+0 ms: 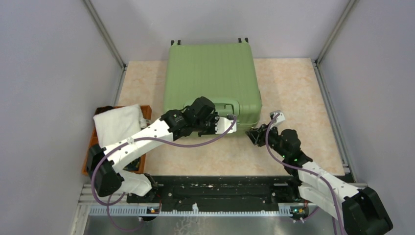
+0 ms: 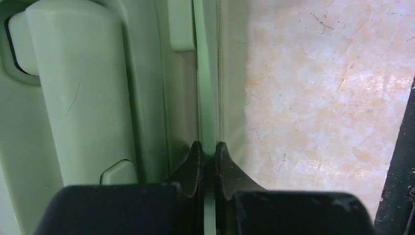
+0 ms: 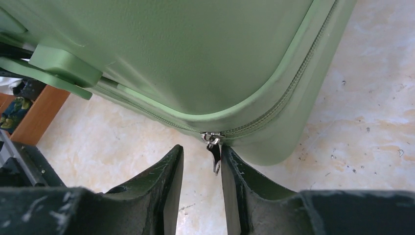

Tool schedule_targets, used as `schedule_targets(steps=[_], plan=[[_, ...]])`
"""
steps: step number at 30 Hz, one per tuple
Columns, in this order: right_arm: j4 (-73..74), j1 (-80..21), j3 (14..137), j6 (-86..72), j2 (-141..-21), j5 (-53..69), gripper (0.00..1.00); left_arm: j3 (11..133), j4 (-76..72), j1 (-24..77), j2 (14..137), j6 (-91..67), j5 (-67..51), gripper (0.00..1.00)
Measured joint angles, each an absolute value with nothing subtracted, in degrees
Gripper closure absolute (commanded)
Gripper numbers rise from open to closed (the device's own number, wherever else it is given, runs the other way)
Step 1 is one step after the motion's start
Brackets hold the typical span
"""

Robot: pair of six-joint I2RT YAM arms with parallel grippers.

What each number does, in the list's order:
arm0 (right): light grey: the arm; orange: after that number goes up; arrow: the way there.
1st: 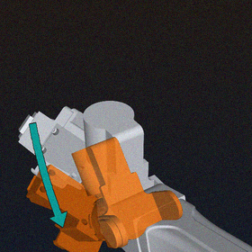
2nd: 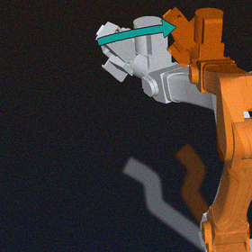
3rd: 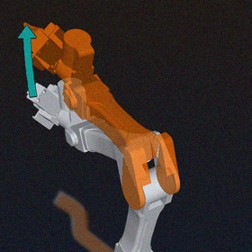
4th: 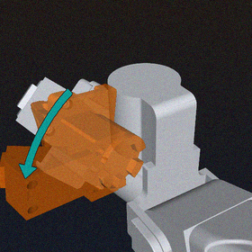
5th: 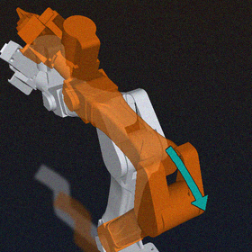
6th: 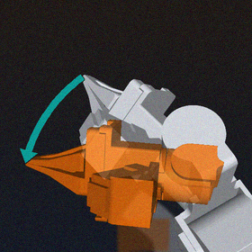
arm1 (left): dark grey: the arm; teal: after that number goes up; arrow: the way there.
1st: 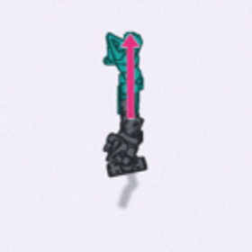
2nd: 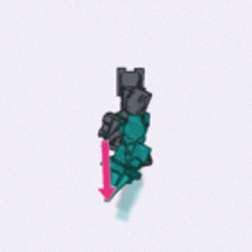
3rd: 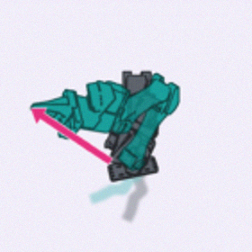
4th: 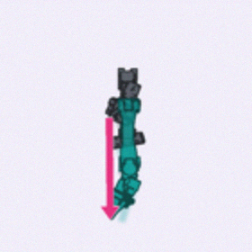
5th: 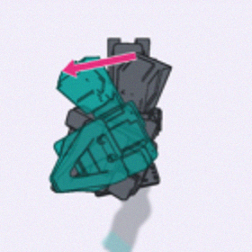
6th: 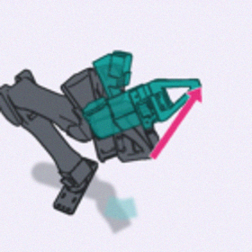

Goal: Pack the luggage
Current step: Zip the luggage at the center of the board.

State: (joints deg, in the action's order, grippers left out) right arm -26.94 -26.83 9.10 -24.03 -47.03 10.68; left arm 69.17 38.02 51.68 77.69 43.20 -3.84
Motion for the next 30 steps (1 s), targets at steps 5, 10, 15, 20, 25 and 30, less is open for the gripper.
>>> schedule_targets(steps=[5, 10, 15, 20, 25, 30], plan=[[-26.6, -26.8, 9.1, -24.2, -46.8, 10.4, 0.88, 68.4, 37.3, 51.7, 77.4, 43.2, -4.1, 1.0], [-27.1, -26.8, 9.5, -24.1, -48.3, 10.1, 1.0, 68.3, 37.3, 51.7, 77.4, 43.2, -4.1, 1.0], [-27.4, -26.9, 9.5, -24.1, -48.2, 10.1, 1.0, 68.3, 37.2, 51.7, 77.4, 43.2, -4.1, 1.0], [-26.7, -31.2, 9.5, -24.0, -47.2, 4.8, 1.0, 68.4, 37.3, 51.7, 77.4, 43.1, -4.1, 1.0], [-28.6, -40.3, 9.5, -23.5, -49.6, -7.0, 1.0, 68.4, 39.0, 51.5, 77.4, 42.7, -3.8, 1.0], [-32.6, -45.0, 9.9, -23.0, -54.2, -13.8, 1.0, 68.5, 40.1, 51.4, 77.4, 42.4, -3.6, 1.0]])
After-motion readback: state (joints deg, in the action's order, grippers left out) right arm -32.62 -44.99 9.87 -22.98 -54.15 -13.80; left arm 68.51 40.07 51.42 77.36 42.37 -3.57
